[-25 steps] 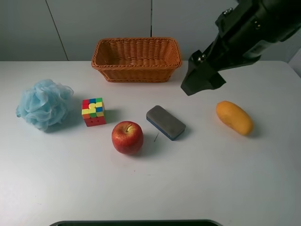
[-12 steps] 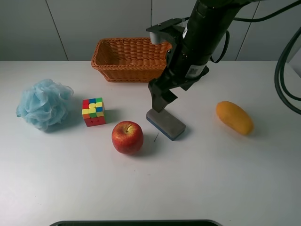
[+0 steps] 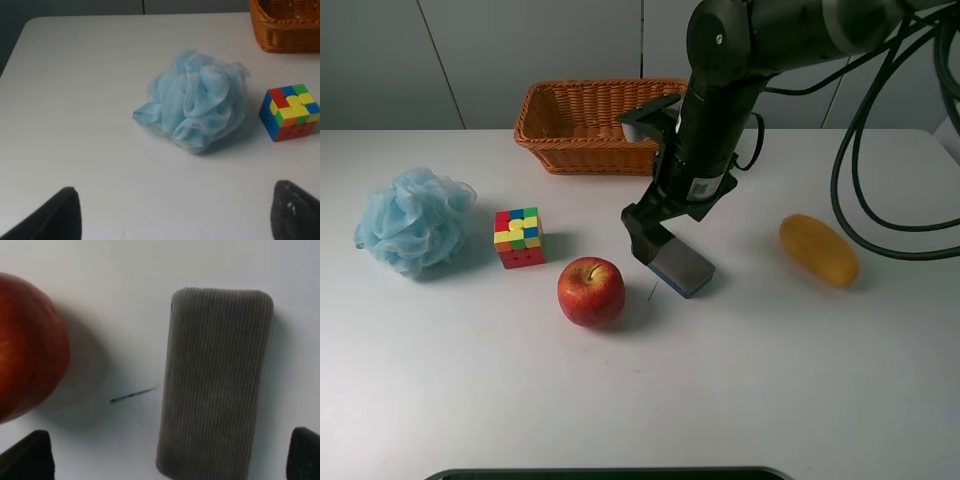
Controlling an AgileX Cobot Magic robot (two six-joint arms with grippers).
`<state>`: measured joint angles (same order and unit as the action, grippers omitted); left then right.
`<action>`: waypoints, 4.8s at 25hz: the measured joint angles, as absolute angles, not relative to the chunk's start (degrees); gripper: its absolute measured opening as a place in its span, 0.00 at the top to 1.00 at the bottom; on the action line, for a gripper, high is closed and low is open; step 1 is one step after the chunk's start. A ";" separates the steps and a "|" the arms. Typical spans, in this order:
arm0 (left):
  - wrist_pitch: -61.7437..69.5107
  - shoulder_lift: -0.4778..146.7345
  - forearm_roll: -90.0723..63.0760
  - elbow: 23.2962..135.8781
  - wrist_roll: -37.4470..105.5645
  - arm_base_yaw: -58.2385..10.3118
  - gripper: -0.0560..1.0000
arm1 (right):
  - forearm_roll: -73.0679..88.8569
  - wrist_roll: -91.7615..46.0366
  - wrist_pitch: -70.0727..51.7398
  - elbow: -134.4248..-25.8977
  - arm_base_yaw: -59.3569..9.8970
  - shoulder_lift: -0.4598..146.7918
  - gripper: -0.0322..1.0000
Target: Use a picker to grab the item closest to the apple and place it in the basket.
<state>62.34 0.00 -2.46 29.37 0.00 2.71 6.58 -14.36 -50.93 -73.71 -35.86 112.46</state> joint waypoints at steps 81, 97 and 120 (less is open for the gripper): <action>62.34 0.00 -2.46 29.37 0.00 2.71 0.26 | 0.75 -11.36 -43.76 -126.03 -29.69 133.63 0.58; 62.34 0.00 -2.46 29.37 0.00 2.71 0.26 | 1.28 -11.58 -37.88 -126.03 -29.66 141.32 0.58; 62.34 0.00 -2.46 29.37 0.37 2.71 0.26 | 0.60 -11.81 -63.36 -126.03 -29.21 127.58 0.29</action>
<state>62.34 0.00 -2.46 29.37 0.37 2.71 0.60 -11.81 -63.36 -126.03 -29.21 127.58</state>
